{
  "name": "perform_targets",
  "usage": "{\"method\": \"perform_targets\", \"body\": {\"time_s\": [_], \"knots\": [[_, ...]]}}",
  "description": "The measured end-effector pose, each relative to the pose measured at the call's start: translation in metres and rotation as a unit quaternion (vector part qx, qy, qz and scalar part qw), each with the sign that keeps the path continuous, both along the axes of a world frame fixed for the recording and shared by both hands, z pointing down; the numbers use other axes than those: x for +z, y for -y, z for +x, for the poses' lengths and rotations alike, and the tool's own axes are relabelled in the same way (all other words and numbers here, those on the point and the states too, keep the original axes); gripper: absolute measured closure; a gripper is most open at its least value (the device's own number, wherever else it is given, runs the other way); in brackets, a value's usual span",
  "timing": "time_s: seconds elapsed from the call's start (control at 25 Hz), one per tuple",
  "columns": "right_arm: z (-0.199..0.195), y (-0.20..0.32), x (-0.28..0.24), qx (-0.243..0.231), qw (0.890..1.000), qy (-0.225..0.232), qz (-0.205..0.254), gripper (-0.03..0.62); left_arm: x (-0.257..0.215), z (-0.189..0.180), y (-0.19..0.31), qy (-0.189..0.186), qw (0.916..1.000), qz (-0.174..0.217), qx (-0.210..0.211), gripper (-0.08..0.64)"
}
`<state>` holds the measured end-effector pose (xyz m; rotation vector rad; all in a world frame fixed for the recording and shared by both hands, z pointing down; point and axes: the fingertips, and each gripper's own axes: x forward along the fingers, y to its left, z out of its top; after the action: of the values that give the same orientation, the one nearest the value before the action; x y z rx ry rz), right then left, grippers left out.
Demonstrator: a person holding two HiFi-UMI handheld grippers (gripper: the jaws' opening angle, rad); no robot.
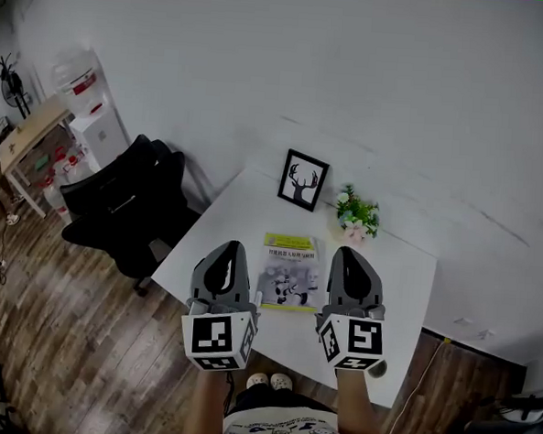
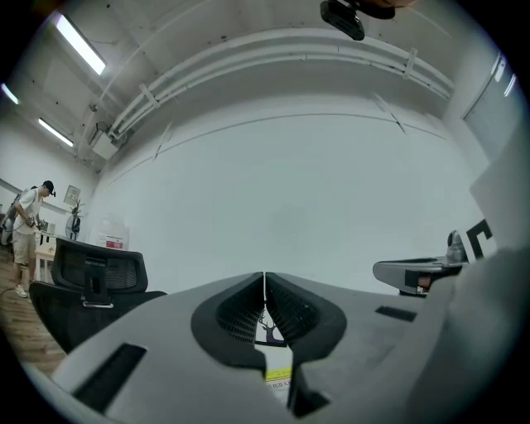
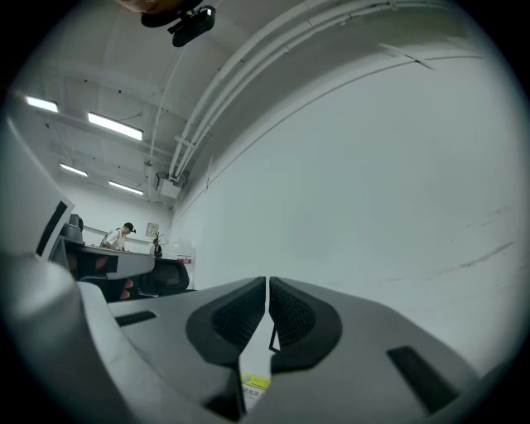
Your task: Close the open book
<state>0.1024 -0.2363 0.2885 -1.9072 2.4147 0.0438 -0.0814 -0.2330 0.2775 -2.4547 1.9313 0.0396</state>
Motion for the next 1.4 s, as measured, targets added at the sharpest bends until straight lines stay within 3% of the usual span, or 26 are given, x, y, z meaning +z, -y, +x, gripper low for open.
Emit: {"method": "perform_targets", "body": {"time_s": [1.4], "knots": [[-0.008,-0.007,0.003,-0.005,1.000,-0.007,-0.006,0.558,-0.001,-0.011,-0.009,0.006,0.9998,0.001,-0.017,0.537]]}}
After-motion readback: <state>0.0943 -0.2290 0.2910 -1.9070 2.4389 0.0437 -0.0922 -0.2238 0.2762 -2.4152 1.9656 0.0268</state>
